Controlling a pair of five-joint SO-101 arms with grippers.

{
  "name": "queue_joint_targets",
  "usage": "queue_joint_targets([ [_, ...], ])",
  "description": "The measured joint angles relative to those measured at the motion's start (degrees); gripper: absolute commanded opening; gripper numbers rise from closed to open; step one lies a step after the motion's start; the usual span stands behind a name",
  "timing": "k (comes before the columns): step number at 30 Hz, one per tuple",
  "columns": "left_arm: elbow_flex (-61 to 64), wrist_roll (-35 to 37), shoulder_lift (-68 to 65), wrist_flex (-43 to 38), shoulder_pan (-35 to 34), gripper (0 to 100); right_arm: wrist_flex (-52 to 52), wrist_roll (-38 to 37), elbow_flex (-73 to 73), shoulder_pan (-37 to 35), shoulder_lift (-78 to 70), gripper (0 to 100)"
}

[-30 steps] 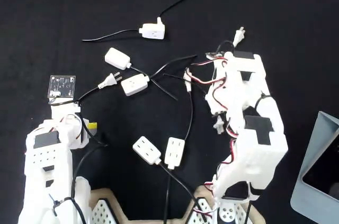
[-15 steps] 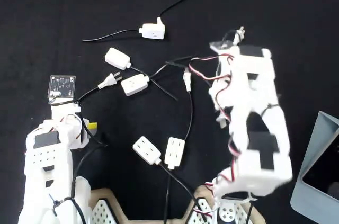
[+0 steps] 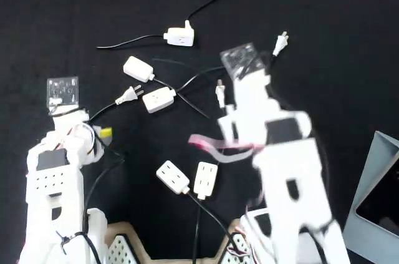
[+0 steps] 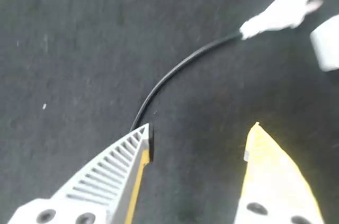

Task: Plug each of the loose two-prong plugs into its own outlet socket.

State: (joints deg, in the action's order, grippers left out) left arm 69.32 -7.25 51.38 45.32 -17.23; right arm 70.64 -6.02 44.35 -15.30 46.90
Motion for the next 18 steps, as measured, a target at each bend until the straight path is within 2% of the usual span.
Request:
queue_joint_targets([
  [3, -2.4, 2.5, 0.0, 0.0, 3.7, 29, -3.8, 6.2, 2.9, -5.6, 5.8, 1.2],
  [8, -6.2, 8.3, 0.0, 0.0, 9.9, 29, -8.6, 11.4, 6.2, -14.1, 9.3, 1.2],
  [13, -8.9, 13.8, 0.0, 0.0, 15.0, 29, -15.6, 12.5, 11.2, -19.8, 9.4, 1.2],
  [18, -9.2, 15.5, 0.0, 0.0, 19.6, 29, -21.8, 12.5, 15.5, -21.7, 9.4, 1.2],
])
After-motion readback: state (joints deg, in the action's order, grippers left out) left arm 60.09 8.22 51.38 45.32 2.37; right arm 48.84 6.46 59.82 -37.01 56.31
